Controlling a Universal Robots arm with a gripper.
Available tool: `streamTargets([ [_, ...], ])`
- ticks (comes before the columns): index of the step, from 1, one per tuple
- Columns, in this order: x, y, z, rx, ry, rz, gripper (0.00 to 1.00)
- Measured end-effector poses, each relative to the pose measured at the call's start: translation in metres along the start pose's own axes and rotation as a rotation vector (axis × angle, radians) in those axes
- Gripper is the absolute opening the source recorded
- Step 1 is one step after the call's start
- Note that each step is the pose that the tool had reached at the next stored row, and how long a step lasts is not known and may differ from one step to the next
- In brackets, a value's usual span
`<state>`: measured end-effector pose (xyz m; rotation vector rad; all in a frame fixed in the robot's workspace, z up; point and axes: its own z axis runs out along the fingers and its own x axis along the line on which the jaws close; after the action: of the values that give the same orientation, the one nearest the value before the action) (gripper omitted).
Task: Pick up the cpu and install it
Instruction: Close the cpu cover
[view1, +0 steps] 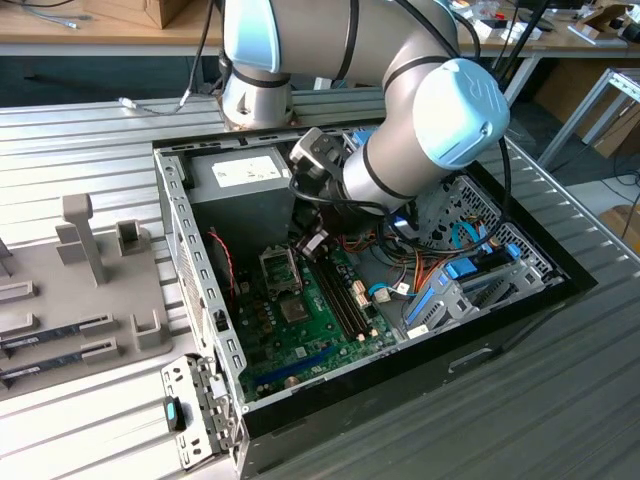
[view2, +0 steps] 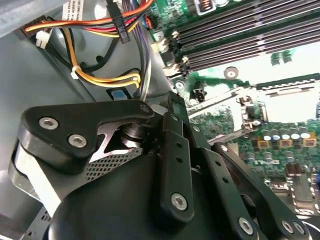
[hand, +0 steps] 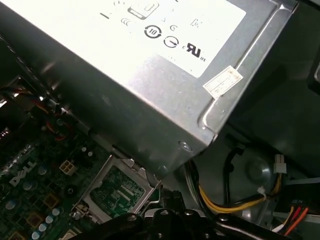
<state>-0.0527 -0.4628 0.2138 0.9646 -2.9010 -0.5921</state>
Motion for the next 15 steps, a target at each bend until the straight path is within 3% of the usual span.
streamTargets([
  [8, 0.0007, 0.0001, 0.013, -0.0073, -0.0051, -0.001, 0.11],
  [15, 0.0063, 0.0006, 0.0147, -0.009, -0.0063, -0.002, 0.11],
])
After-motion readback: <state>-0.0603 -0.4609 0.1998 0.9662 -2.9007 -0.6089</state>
